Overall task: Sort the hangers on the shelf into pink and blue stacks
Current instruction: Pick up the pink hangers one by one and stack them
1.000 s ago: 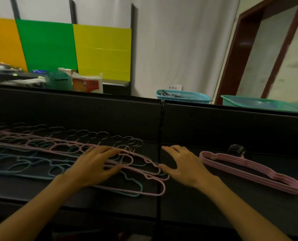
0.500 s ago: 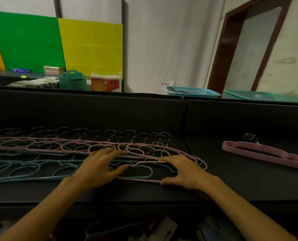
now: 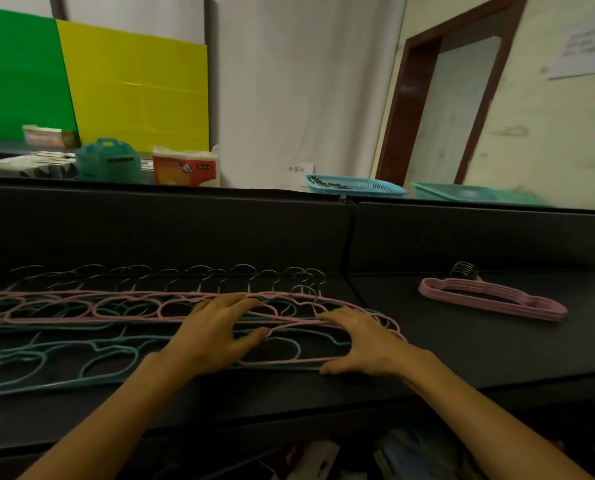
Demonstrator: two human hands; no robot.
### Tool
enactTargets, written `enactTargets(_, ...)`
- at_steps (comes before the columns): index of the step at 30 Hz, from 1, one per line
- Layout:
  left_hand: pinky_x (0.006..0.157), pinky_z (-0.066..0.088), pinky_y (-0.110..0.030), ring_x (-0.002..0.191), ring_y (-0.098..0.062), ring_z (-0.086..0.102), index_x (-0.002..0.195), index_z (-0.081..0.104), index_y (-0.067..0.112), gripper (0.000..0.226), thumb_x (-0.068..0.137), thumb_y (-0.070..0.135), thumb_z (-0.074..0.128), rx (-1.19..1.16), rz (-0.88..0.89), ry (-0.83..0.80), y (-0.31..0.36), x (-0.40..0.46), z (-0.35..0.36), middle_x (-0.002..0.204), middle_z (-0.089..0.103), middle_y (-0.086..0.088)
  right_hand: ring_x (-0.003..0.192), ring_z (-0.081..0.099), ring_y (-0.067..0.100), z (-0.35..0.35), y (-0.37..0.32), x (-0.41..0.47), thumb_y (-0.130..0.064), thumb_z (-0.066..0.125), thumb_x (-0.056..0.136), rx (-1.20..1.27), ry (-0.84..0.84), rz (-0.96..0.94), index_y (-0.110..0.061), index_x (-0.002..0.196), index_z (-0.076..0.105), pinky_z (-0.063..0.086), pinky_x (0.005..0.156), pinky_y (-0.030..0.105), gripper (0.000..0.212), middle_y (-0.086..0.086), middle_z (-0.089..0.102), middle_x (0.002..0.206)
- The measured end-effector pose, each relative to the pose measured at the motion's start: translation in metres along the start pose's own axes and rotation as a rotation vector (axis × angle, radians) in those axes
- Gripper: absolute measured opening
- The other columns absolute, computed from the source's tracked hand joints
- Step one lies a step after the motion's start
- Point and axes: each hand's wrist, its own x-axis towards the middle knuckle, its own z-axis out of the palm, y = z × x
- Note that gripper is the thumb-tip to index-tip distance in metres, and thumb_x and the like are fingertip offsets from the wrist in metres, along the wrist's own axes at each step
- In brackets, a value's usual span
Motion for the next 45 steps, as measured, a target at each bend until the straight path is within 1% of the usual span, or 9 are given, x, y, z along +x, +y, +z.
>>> enactTargets(5,0.106,0.033,-0.032,0.13,-0.011,0.038,0.142,0.033,0.038,0.059,0.088,0.06,0.045,-0.02,0.045,0.004,0.0,0.009,-0.001,0.146,0.037,0.007,0.127,0.04,0.006,-0.001,0.006,0.004,-0.056,0.081,0.062,0.101,0.003,0.039,-0.037,0.141,0.037,0.037,0.109,0.034,0.092,-0.012,0.039,0.144)
enactTargets(12,0.107,0.033,-0.034,0.13,-0.011,0.036,0.14,0.033,0.039,0.057,0.088,0.059,0.047,-0.057,0.024,-0.04,-0.002,0.027,0.003,0.146,0.036,0.007,0.117,0.038,-0.003,-0.011,0.015,0.001,-0.055,0.081,0.063,0.084,0.057,-0.059,-0.042,0.128,0.047,0.039,0.102,0.027,0.074,-0.024,0.037,0.126)
enactTargets(19,0.106,0.034,-0.036,0.13,-0.012,0.038,0.139,0.036,0.036,0.054,0.09,0.055,0.048,-0.118,0.051,-0.078,0.017,0.062,0.016,0.145,0.038,0.007,0.115,0.037,-0.004,-0.035,0.047,-0.025,-0.058,0.079,0.062,0.0,0.102,-0.035,-0.044,0.13,0.042,0.042,0.102,0.031,0.079,-0.025,0.034,0.123)
enactTargets(25,0.11,0.028,-0.04,0.134,-0.016,0.033,0.141,0.031,0.038,0.076,0.076,0.073,0.049,-0.075,0.093,-0.219,0.032,0.091,0.034,0.149,0.034,0.006,0.118,0.036,-0.004,-0.039,0.074,-0.052,-0.065,0.077,0.058,-0.018,0.136,0.035,-0.047,0.132,0.038,0.039,0.104,0.032,0.085,-0.025,0.033,0.125)
enactTargets(28,0.111,0.024,-0.039,0.135,-0.017,0.032,0.143,0.028,0.04,0.099,0.057,0.089,0.033,-0.061,0.096,-0.274,0.036,0.099,0.042,0.149,0.034,0.006,0.116,0.036,-0.006,-0.038,0.084,-0.062,-0.066,0.077,0.057,-0.024,0.157,0.066,-0.052,0.129,0.037,0.039,0.103,0.029,0.085,-0.029,0.033,0.123)
enactTargets(30,0.11,0.027,-0.037,0.133,-0.016,0.035,0.142,0.029,0.04,0.104,0.052,0.091,0.032,-0.082,0.097,-0.252,0.035,0.103,0.046,0.148,0.036,0.006,0.116,0.036,-0.006,-0.037,0.088,-0.067,-0.067,0.078,0.056,-0.018,0.166,0.083,-0.053,0.128,0.037,0.039,0.103,0.029,0.083,-0.029,0.033,0.122)
enactTargets(37,0.107,0.033,-0.036,0.128,-0.013,0.038,0.141,0.032,0.038,0.098,0.056,0.084,0.046,-0.123,0.123,-0.292,0.035,0.11,0.039,0.143,0.04,0.007,0.117,0.036,-0.005,-0.035,0.094,-0.077,-0.065,0.078,0.058,-0.005,0.146,0.12,-0.051,0.128,0.039,0.039,0.104,0.031,0.081,-0.029,0.033,0.123)
enactTargets(41,0.103,0.037,-0.034,0.123,-0.011,0.041,0.138,0.036,0.037,0.078,0.071,0.07,0.061,-0.127,0.143,-0.275,0.033,0.114,0.04,0.139,0.045,0.008,0.117,0.036,-0.004,-0.035,0.094,-0.082,-0.063,0.079,0.06,0.006,0.151,0.128,-0.053,0.127,0.039,0.039,0.103,0.03,0.079,-0.028,0.034,0.124)
enactTargets(45,0.099,0.041,-0.032,0.117,-0.01,0.044,0.134,0.039,0.036,0.076,0.07,0.068,0.064,-0.128,0.148,-0.258,0.033,0.118,0.04,0.133,0.048,0.007,0.117,0.037,-0.004,-0.037,0.096,-0.09,-0.062,0.079,0.06,0.014,0.164,0.136,-0.05,0.129,0.04,0.04,0.101,0.029,0.079,-0.026,0.035,0.124)
